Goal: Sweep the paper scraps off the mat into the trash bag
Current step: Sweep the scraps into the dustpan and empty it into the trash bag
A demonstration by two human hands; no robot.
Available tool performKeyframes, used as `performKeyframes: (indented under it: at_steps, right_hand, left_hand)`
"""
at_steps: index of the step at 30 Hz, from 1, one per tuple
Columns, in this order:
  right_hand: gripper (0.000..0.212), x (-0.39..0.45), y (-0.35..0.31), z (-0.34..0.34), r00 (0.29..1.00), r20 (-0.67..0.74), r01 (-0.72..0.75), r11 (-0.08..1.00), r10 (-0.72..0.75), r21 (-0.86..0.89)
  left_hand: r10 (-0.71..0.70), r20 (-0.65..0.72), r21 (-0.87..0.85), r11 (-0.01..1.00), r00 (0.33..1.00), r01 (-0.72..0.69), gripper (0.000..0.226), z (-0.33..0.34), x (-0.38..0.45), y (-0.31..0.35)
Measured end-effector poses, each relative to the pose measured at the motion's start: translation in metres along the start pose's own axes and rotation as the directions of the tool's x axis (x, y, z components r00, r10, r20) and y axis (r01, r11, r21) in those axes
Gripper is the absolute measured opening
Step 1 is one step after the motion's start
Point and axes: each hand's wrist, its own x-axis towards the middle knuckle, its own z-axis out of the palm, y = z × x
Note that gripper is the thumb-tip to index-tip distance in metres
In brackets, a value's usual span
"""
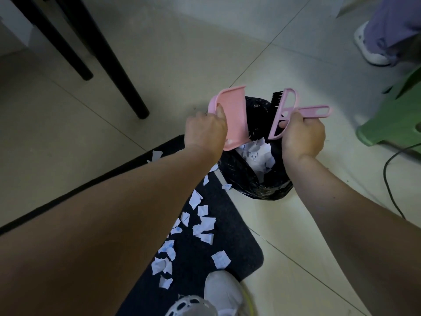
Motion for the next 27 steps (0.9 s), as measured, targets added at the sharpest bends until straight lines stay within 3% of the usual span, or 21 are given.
performKeyframes:
  at_steps: [5, 10, 17, 21, 24, 27]
  right_hand:
    - [0.037, -0.001, 0.003, 0.001, 1.000, -0.006, 0.030, 0.995, -0.031, -0.091]
    - [0.041, -0.007, 0.005, 0.009, 0.999, 0.014, 0.037, 0.998, -0.036, -0.056]
    - [0.046, -0.006, 0.009, 0.008, 1.000, 0.019, 0.010, 0.972, -0.006, -0.234]
    - [0.045, -0.009, 0.011, 0.011, 1.000, 0.012, 0.012, 0.974, -0.009, -0.228]
    - [0.039, -0.013, 0.008, 0.010, 1.000, -0.003, -0.002, 0.991, 0.002, -0.136]
    - [0.031, -0.020, 0.000, 0.008, 1.000, 0.010, 0.003, 1.000, -0.003, -0.009]
  left_hand:
    - [0.056, -0.049, 0.036, 0.998, 0.997, -0.054, 0.080, -0.003, 0.001, -0.001]
    - [0.264, -0.150, 0.229, 0.947, 0.953, -0.227, 0.082, 0.001, 0.002, 0.001]
    - [0.368, -0.177, 0.351, 0.890, 0.913, -0.291, 0.079, 0.009, -0.004, -0.011]
    - [0.239, -0.154, 0.227, 0.953, 0.959, -0.201, 0.085, 0.008, -0.006, -0.014]
    - [0.059, -0.032, -0.013, 0.998, 0.998, -0.059, 0.094, 0.007, -0.006, -0.016]
    - [-0.102, 0.094, -0.209, 0.971, 0.990, 0.119, 0.093, 0.009, -0.011, -0.023]
